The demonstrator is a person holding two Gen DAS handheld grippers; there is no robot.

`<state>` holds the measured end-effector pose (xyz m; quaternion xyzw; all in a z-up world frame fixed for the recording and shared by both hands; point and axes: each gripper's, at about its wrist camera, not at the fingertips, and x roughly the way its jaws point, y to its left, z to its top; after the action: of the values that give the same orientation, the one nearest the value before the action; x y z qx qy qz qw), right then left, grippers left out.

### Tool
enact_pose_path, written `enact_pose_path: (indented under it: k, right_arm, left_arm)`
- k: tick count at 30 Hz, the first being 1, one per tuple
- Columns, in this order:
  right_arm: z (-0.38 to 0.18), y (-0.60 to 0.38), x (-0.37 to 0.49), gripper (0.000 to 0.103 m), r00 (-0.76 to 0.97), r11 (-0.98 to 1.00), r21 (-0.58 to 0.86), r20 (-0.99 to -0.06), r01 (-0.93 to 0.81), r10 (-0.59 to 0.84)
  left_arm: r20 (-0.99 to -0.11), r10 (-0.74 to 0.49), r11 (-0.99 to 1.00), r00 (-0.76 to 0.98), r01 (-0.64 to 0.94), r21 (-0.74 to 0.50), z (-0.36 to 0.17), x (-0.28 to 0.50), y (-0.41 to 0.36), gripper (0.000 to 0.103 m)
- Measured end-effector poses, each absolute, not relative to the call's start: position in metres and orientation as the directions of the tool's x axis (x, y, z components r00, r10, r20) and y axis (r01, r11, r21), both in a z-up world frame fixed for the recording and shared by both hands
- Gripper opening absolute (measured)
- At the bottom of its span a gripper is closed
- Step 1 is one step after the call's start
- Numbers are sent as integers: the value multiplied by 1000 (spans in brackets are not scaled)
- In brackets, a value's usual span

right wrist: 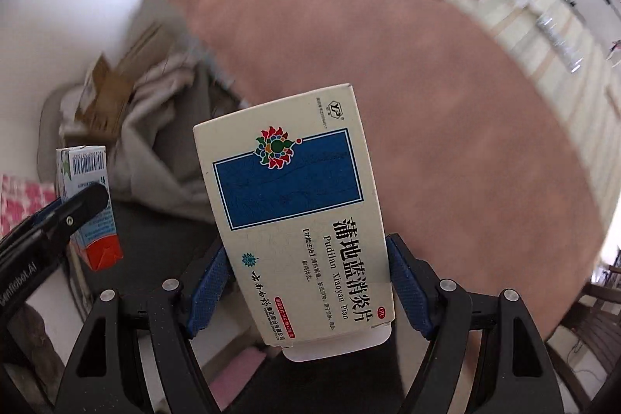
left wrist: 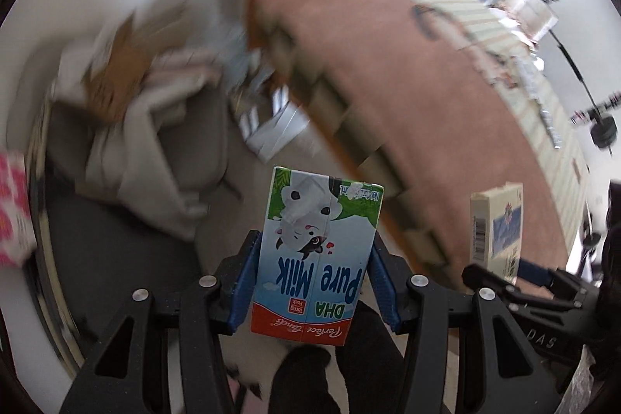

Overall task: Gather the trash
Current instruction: 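Carry the milk carton and medicine box to the bin and release them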

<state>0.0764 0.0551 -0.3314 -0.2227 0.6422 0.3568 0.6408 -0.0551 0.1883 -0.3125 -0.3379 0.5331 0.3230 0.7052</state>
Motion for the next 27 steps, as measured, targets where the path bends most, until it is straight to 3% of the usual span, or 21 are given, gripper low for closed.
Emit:
enact_pose_path:
  k: [8, 17, 22, 24, 26, 27]
  right_arm:
    - [-481, 73, 18, 79, -200, 611, 174, -979, -773, 26]
    - [-688, 86, 4, 79, -275, 617, 175, -959, -767, -69]
    - [-767, 88, 6, 79, -306, 631, 181, -947, -754, -95]
    - [-789, 88, 8, 80, -321, 634, 191, -942, -749, -96]
    - [-808, 88, 10, 80, -336, 635, 197, -936, -747, -105]
    - [-815, 87, 12, 81, -348, 637, 206, -931, -743, -105]
  left_arm:
    - [-971, -122, 347, 208, -907, -238, -465, -124, 218, 49]
    - [-893, -345, 197, 290, -908, -371, -681, -127, 229, 50]
    - [-872, -396, 179, 287, -908, -380, -755, -119, 229, 51]
    - [-871, -400, 189, 284, -905, -382, -771, -120, 230, 67]
    - [-876, -395, 194, 278, -906, -375, -782, -123, 230, 97]
    - [-877, -395, 198, 274, -907, -373, -783, -123, 230, 99]
